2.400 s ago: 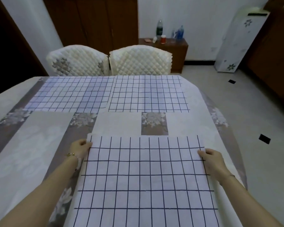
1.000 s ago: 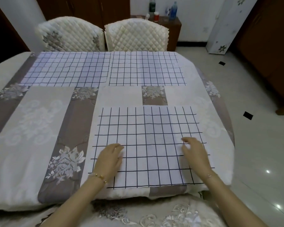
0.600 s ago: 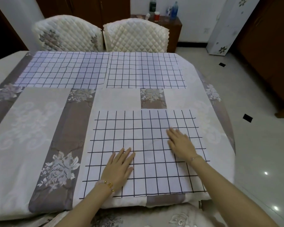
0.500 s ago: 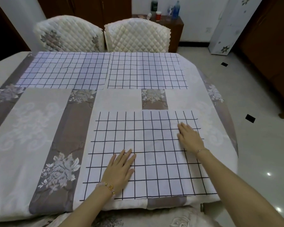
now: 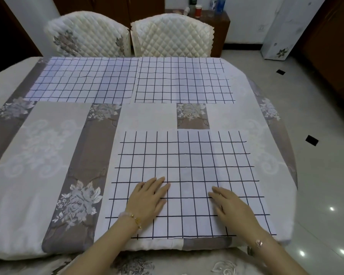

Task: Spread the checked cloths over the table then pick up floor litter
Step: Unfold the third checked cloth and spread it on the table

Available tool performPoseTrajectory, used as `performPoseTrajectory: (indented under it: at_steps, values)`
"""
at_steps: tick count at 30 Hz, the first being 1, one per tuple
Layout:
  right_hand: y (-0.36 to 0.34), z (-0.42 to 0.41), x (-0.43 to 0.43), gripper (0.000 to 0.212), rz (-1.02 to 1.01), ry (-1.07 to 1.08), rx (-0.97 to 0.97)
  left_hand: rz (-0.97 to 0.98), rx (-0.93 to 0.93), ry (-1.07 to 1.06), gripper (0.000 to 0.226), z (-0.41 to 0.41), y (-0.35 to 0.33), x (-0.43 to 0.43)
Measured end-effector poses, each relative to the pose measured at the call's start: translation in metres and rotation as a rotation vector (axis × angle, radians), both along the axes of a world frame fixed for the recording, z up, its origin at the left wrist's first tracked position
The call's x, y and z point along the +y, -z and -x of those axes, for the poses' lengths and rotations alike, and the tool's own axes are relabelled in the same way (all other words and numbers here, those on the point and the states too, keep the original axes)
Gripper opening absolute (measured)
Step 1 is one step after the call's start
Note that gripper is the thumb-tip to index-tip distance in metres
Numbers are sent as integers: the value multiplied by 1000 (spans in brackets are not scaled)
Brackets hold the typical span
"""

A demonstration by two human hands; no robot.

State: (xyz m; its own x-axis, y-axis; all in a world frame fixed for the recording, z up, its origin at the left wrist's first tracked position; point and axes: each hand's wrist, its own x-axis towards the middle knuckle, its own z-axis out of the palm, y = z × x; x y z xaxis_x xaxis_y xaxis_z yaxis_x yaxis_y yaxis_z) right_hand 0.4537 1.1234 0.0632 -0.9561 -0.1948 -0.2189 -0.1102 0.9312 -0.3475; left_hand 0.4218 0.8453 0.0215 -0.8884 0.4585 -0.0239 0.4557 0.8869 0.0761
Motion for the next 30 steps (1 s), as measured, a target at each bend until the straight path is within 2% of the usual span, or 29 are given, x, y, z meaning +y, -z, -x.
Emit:
performPoseTrajectory:
  at_steps: [3,6,8,12,19,24,27,30]
  values:
    - [13,-13,4,43,-17,17,32,56,-15,-20,44,15,-6,-10]
    - [20,-16,7,43,-23,6,79,79,-61,-181,50,38,-10,-29]
    - [22,-16,7,45,-25,7,98,55,-111,-283,64,49,-13,-45]
    - [24,-15,8,46,-15,-1,74,39,-204,-340,89,53,-11,-60]
    - [20,-15,6,47,-11,10,36,73,-295,-356,62,54,-11,-58]
    - [2,-14,-3,43,7,44,-87,108,-390,-304,62,65,-19,-62]
    - [-24,-18,-13,33,106,179,-191,113,-425,-276,62,71,-28,-65]
    - [-52,-36,-28,30,244,253,-219,3,-447,-273,59,74,-36,-70]
